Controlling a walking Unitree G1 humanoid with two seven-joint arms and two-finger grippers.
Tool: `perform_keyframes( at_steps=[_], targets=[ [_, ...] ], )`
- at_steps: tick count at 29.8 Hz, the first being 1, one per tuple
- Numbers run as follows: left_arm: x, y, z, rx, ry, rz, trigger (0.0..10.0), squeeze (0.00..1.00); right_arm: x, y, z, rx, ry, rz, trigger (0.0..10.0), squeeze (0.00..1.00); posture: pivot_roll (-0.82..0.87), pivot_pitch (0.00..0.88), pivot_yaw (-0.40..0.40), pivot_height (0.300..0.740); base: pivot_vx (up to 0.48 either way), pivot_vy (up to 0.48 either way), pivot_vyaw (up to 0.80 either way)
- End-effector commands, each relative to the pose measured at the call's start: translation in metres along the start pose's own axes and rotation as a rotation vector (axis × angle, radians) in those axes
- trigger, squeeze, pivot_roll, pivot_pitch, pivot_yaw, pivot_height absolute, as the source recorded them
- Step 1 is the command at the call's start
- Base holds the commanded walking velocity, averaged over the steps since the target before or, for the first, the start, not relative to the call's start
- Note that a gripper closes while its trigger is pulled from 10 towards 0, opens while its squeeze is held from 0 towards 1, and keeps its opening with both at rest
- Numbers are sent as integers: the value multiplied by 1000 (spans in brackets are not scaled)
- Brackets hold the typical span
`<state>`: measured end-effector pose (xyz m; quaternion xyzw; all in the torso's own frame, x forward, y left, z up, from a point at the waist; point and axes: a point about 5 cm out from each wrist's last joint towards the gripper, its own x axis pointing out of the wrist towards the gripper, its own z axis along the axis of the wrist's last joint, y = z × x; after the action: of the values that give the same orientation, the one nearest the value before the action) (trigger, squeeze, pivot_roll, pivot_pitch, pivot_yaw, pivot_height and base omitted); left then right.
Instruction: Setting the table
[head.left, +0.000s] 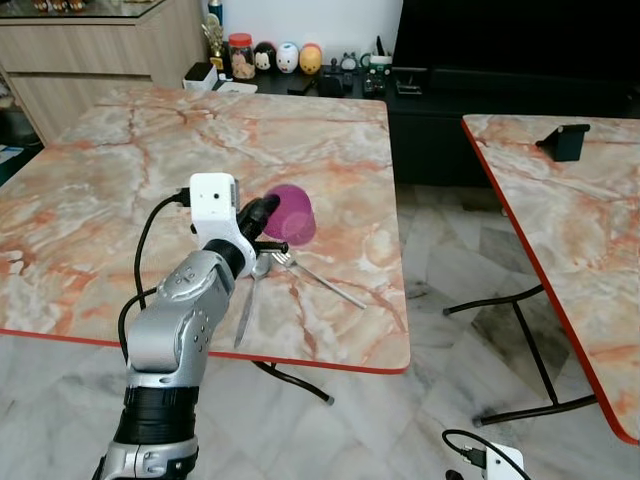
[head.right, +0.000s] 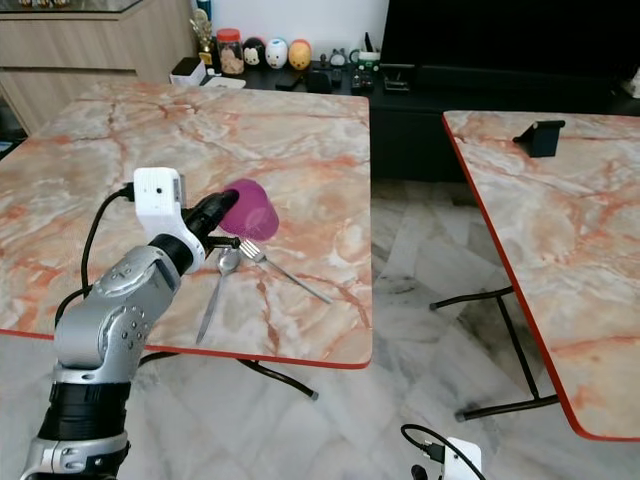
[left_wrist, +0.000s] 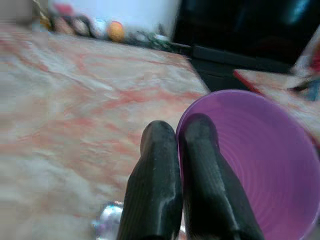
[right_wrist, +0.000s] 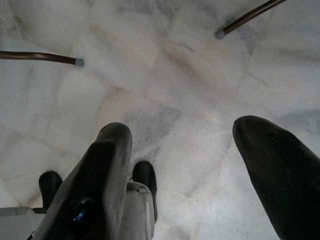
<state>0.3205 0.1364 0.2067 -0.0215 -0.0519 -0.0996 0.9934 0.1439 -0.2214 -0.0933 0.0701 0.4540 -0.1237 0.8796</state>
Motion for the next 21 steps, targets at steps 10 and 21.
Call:
perform_keyframes(
  at_steps=[10, 21],
  targets=[
    [-21, 16, -8, 137, -140, 142, 10000, 0, -1, -5, -3, -10, 13, -11, 10000, 0, 123, 0, -54, 740, 0, 0, 0],
    [-24, 21, -3, 162, -199, 192, 10000, 0, -1, -5, -3, -10, 13, -11, 10000, 0, 122, 0, -55, 740, 0, 0, 0]
  ],
)
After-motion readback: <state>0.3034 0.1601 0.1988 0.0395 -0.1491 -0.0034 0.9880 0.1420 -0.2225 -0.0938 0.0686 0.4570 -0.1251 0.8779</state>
